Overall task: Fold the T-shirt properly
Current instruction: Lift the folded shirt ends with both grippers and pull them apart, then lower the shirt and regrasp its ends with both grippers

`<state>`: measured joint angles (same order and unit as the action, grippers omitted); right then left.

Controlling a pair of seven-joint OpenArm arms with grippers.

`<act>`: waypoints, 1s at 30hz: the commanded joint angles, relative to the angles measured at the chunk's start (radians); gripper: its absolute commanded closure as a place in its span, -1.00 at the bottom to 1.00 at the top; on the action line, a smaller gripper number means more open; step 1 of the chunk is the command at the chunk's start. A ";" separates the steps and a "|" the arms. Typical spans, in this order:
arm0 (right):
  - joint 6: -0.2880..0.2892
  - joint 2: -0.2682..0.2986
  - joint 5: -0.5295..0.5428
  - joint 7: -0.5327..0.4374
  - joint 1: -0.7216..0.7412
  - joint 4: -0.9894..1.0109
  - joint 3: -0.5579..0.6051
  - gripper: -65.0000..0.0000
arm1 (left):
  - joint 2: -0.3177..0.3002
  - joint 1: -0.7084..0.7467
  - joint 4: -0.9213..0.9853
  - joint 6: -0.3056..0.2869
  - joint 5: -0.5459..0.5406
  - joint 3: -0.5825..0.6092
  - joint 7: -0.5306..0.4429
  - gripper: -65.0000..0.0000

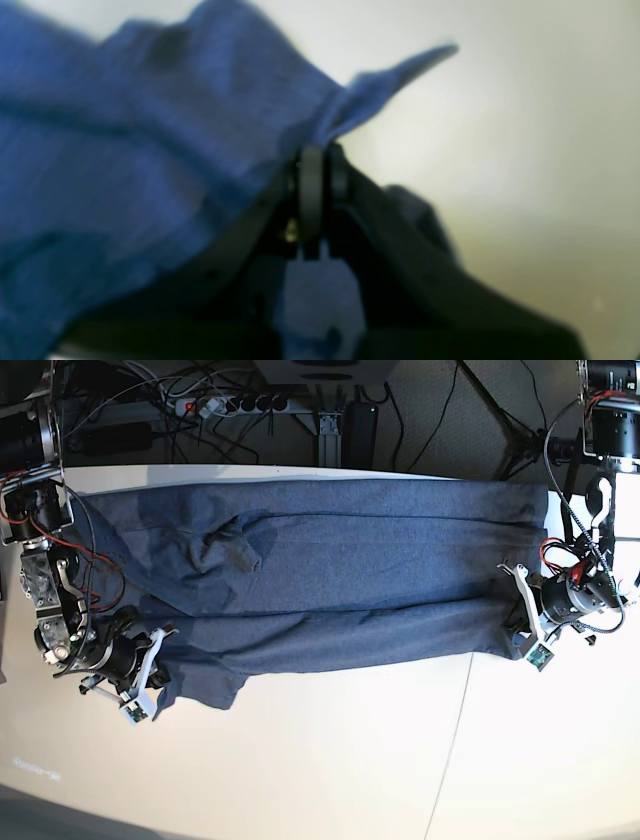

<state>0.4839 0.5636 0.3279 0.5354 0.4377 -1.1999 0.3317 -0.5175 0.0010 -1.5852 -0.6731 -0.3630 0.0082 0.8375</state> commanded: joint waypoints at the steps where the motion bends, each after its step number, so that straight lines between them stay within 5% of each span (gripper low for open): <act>1: 0.103 0.039 0.008 -0.028 0.005 -0.056 -0.010 1.00 | -0.018 -0.008 -0.033 -0.025 0.013 -0.006 -0.033 1.00; 11: 0.098 0.219 -0.026 -0.072 -0.193 -0.319 -0.011 1.00 | -0.040 0.116 -0.176 -0.025 0.280 -0.006 -0.192 1.00; 23: 0.096 0.271 -0.058 -0.064 -0.322 -0.410 -0.012 1.00 | -0.051 0.185 -0.177 -0.025 0.256 -0.006 -0.164 1.00; 30: 0.096 0.273 -0.086 -0.061 -0.368 -0.410 -0.013 1.00 | -0.051 0.188 -0.194 -0.020 0.161 -0.006 -0.038 1.00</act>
<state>0.4862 0.8139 0.2447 0.4839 0.0574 -1.5970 0.3321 -0.5514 0.2020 -1.7603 -0.6804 -0.2008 0.0086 0.8070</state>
